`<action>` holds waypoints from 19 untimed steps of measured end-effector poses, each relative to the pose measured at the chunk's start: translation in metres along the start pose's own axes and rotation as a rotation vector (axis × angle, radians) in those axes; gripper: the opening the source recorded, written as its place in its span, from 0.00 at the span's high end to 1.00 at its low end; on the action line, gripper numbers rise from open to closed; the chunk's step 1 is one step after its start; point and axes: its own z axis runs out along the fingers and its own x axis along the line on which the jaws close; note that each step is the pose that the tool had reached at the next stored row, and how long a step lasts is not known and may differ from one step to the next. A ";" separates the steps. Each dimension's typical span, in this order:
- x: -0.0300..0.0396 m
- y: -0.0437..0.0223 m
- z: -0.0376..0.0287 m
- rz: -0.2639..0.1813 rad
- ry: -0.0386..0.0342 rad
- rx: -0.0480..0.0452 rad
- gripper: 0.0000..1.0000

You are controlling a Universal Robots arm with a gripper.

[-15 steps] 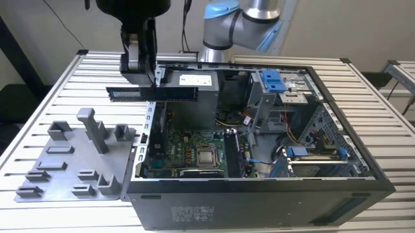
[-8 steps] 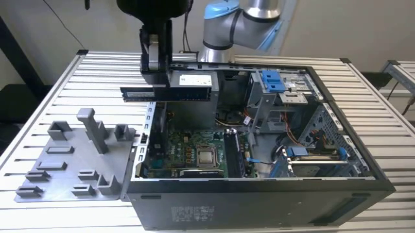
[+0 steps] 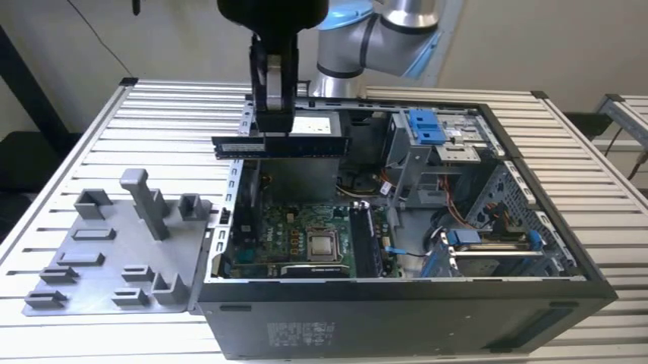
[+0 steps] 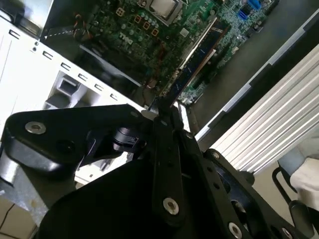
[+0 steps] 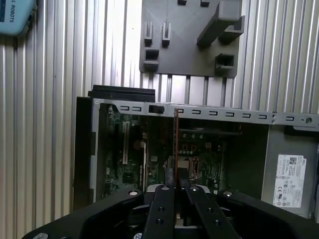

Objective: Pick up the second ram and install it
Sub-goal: 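Pick up the second ram and move it above second insertion slot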

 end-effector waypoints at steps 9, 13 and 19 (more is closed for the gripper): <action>0.0010 -0.0249 -0.0007 0.000 0.0000 -0.0005 0.86; 0.0015 -0.0384 -0.0010 0.000 0.0000 -0.0008 0.86; 0.0021 -0.0538 -0.0014 0.000 0.0000 -0.0010 0.86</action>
